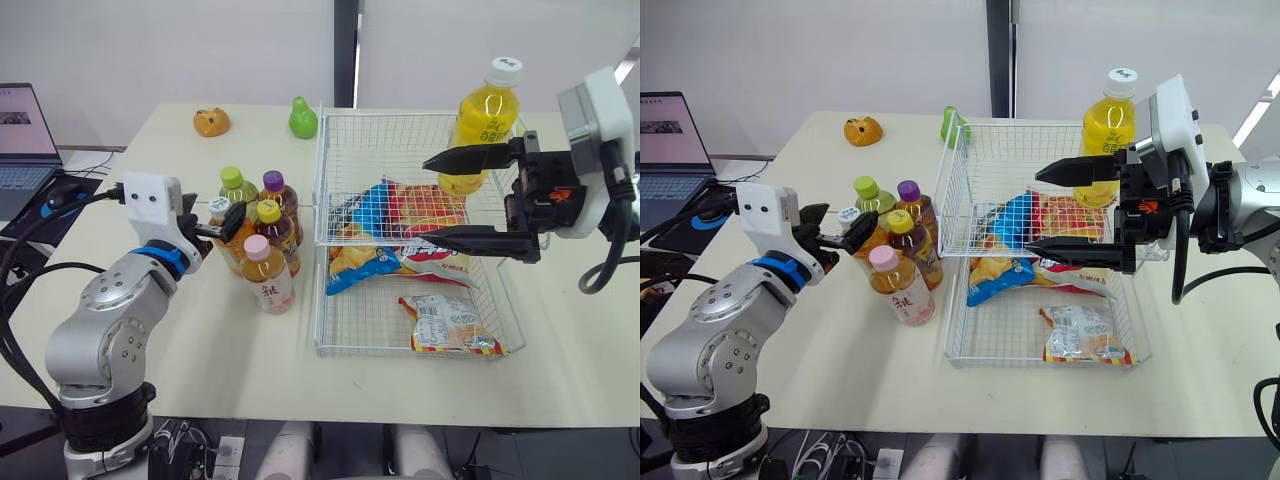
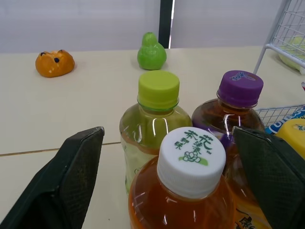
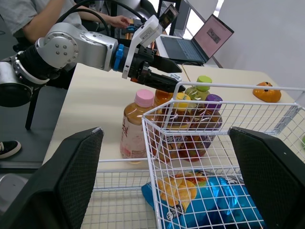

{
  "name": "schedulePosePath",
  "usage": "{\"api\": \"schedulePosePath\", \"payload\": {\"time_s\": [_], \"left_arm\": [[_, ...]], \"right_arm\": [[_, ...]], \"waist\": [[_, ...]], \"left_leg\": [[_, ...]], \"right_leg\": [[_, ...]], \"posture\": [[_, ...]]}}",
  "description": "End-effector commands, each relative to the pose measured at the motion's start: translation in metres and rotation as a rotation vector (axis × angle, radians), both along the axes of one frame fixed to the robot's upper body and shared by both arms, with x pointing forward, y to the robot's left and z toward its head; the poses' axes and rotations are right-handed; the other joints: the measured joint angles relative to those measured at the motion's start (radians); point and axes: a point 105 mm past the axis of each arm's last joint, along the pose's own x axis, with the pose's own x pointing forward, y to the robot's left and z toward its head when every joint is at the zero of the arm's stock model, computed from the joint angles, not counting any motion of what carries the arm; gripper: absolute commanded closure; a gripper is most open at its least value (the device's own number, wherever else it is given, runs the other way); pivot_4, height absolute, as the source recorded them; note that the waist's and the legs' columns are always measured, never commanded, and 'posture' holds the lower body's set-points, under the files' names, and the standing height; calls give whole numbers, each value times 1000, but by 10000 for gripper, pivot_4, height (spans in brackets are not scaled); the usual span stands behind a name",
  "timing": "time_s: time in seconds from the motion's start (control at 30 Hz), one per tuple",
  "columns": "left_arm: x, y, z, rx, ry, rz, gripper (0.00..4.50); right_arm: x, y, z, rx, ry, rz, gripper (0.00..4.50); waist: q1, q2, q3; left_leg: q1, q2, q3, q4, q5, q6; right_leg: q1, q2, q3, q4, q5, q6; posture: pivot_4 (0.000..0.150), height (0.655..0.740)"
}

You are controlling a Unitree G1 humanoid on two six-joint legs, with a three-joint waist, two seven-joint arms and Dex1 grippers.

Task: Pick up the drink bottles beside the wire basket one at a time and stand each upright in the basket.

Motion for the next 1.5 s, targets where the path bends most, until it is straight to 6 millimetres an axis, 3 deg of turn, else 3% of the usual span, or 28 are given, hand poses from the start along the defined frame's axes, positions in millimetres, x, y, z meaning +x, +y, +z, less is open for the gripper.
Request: {"api": "schedulePosePath", "payload": {"time_s": [0.03, 0.23, 0.4, 0.5, 0.7, 0.77, 0.97, 1.17, 1.3, 1.4, 1.5], "left_arm": [[1, -5, 10, 12, -55, -23, 11617], [1, -3, 4, 4, -37, -32, 30304], [-10, 1, 1, 2, -35, -27, 31357], [-20, 6, 13, 9, -75, -47, 31358], [-45, 21, 66, 87, -160, -190, 31358], [-51, 29, 92, 94, -183, -237, 31358], [-65, 27, 170, 108, -244, -442, 31359], [-57, 4, 228, 82, -273, -642, 31359], [-47, -26, 261, 83, -305, -790, 31359], [-40, -50, 278, 84, -322, -894, 31359], [-28, -81, 282, 100, -309, -995, 31359]], "right_arm": [[-8, 0, 16, 15, -77, 11, 0], [-8, 0, 16, 14, -77, 6, 0], [-7, -2, 17, 19, -83, -4, 0], [-7, -3, 18, 22, -87, -8, 0], [-7, -13, 22, 32, -85, -37, 0], [-7, -17, 23, 36, -82, -51, 0], [-5, -31, 26, 33, -90, -113, 0], [-7, -43, 23, 28, -91, -185, 0], [-11, -53, 21, 34, -79, -247, 0], [-15, -57, 19, 41, -80, -281, 0], [-19, -61, 20, 53, -93, -317, 0]], "waist": [[0, 0, 0], [0, 0, 0], [-1, 0, 0], [-2, 0, 0], [-1, -1, 1], [-1, -1, 1], [2, -3, 2], [-3, -3, 3], [-3, -4, 3], [-5, -4, 4], [-7, -5, 4]], "left_leg": [[0, 0, 0, 0, 0, 0], [0, 0, 0, 0, 0, 0], [0, 0, 0, 0, 0, 0], [0, 0, 0, 0, 0, 0], [-1, 1, -1, -1, 0, 0], [-1, 1, -2, -1, 0, 0], [-2, 0, -2, -1, 0, 0], [-2, 1, -2, -1, 0, 0], [-2, 1, -2, -1, 0, 0], [-3, 1, -2, -1, 0, 0], [-3, 0, -2, -1, 0, 0]], "right_leg": [[0, 0, 0, 0, 0, 0], [0, 0, 0, 0, 0, 0], [0, 0, 0, 0, 0, 0], [0, 0, 0, 0, 0, 0], [-1, 1, -1, -1, 0, -1], [-1, 1, -1, -2, 0, 0], [0, 2, -2, -4, 0, 0], [0, 3, -2, -4, 0, 0], [-1, 3, -2, -2, 0, 0], [-1, 3, -2, -3, 0, 1], [-1, 3, -2, -3, -1, 1]], "posture": [[1500, 7400], [1500, 7400], [1500, 7400], [1500, 7400], [1500, 7400], [1500, 7400], [1500, 7400], [1500, 7400], [1500, 7400], [1500, 7400], [1500, 7400]]}}
